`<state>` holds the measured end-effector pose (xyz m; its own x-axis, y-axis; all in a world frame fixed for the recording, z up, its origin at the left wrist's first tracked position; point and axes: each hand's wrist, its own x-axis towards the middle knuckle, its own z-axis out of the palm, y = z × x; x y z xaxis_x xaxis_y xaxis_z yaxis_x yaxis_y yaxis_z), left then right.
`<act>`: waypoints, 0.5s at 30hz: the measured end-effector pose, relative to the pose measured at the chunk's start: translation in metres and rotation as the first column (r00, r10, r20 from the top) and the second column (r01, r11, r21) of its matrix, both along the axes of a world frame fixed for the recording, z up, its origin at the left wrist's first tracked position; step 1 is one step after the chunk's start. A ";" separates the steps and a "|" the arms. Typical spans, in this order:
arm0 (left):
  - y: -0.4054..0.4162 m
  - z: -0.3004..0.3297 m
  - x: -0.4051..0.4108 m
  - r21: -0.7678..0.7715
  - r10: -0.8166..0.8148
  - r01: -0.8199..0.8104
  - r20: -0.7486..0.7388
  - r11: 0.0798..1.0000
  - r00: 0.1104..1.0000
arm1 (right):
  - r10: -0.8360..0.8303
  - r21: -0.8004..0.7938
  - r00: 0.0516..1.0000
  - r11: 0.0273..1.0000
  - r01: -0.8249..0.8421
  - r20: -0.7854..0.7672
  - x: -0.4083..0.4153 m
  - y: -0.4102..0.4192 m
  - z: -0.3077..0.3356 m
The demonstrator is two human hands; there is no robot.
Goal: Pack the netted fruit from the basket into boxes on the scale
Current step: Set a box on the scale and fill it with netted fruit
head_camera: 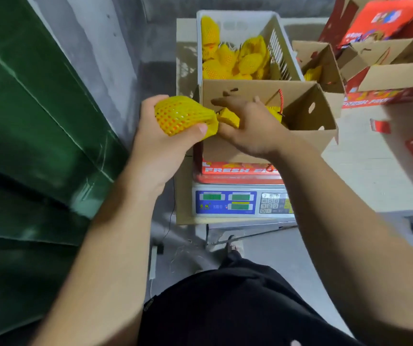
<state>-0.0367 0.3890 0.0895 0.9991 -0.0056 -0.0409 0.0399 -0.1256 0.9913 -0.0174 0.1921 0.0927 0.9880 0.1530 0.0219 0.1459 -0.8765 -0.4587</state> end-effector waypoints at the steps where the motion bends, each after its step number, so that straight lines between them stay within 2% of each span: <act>1: -0.001 0.000 -0.003 -0.038 -0.004 0.003 -0.023 0.999 1.000 | -0.097 0.086 0.995 0.992 0.093 0.038 -0.011 0.000 -0.002; 2: -0.003 0.001 -0.006 -0.069 -0.016 0.013 -0.046 0.998 0.999 | -0.212 0.245 0.976 0.950 0.193 0.056 -0.021 0.001 -0.004; 4: -0.007 0.002 -0.011 -0.092 -0.066 0.060 -0.061 0.994 0.996 | -0.348 0.603 0.937 0.748 0.278 0.000 -0.042 0.009 -0.001; 6: -0.011 0.004 -0.014 -0.071 -0.120 0.116 -0.059 0.991 0.991 | -0.314 0.778 0.940 0.554 0.296 -0.134 -0.054 0.016 0.005; 8: -0.018 0.006 -0.019 -0.127 -0.167 0.154 -0.099 0.980 0.981 | -0.219 0.807 0.956 0.517 0.283 -0.195 -0.061 0.020 0.013; 10: -0.026 0.007 -0.024 -0.296 -0.233 0.179 -0.159 0.938 0.959 | -0.145 0.819 0.970 0.520 0.241 -0.194 -0.067 0.020 0.014; 13: -0.032 0.011 -0.027 -0.406 -0.295 0.210 -0.159 0.889 0.942 | -0.020 0.917 0.975 0.337 0.215 -0.221 -0.077 0.019 0.012; 15: -0.032 0.013 -0.025 -0.394 -0.255 0.181 -0.143 0.901 0.956 | 0.009 0.938 0.978 0.285 0.199 -0.210 -0.081 0.015 0.011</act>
<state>-0.0616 0.3571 0.1021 0.9452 -0.2740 -0.1774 0.2423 0.2245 0.9439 -0.0983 0.2072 0.1041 0.9979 0.0311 -0.0576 -0.0625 0.1907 -0.9797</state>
